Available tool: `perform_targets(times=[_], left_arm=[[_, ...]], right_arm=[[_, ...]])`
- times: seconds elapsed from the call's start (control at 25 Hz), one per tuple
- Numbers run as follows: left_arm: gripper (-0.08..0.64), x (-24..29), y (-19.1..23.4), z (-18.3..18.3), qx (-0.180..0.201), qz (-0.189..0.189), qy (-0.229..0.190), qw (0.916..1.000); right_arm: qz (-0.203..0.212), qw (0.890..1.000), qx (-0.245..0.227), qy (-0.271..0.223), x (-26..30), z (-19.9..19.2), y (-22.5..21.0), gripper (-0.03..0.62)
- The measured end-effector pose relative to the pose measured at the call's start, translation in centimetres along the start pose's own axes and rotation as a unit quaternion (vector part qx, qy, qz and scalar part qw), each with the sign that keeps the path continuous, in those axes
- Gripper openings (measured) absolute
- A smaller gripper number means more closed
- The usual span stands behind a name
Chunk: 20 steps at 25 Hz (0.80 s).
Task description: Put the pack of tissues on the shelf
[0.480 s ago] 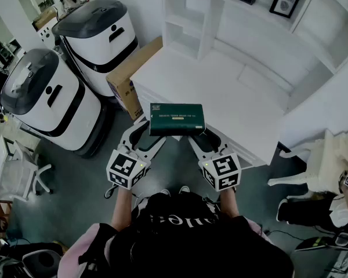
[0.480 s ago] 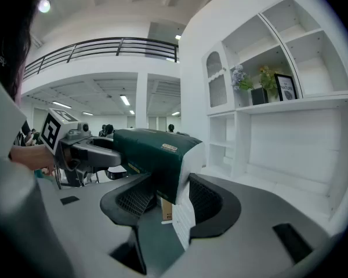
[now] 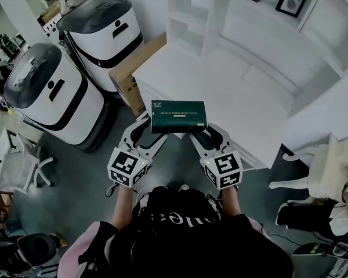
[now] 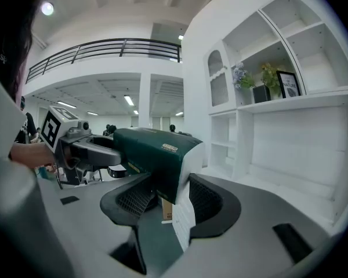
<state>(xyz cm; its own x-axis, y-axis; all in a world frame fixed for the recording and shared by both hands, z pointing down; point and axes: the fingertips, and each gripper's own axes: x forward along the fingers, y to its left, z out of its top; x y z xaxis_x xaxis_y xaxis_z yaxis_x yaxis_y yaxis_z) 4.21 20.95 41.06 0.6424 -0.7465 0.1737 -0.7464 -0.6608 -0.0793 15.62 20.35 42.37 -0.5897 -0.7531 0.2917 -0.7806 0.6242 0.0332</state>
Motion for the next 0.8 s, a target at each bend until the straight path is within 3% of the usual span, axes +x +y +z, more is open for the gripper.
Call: perform_targets(times=[0.32,0.8], left_arm=[[0.275,0.0,-0.6,-1.2,-0.009,0.025,0.017,0.9995],[0.275,0.2,2.3,-2.9,-0.029,0.039,0.030,0.9984]], right_arm=[[0.026,1.000,-0.002,0.008,0.3,-1.2,-0.1,0.229],[0.044,0.999,-0.005,0.024,3.8,-1.5,0.4,0.229]])
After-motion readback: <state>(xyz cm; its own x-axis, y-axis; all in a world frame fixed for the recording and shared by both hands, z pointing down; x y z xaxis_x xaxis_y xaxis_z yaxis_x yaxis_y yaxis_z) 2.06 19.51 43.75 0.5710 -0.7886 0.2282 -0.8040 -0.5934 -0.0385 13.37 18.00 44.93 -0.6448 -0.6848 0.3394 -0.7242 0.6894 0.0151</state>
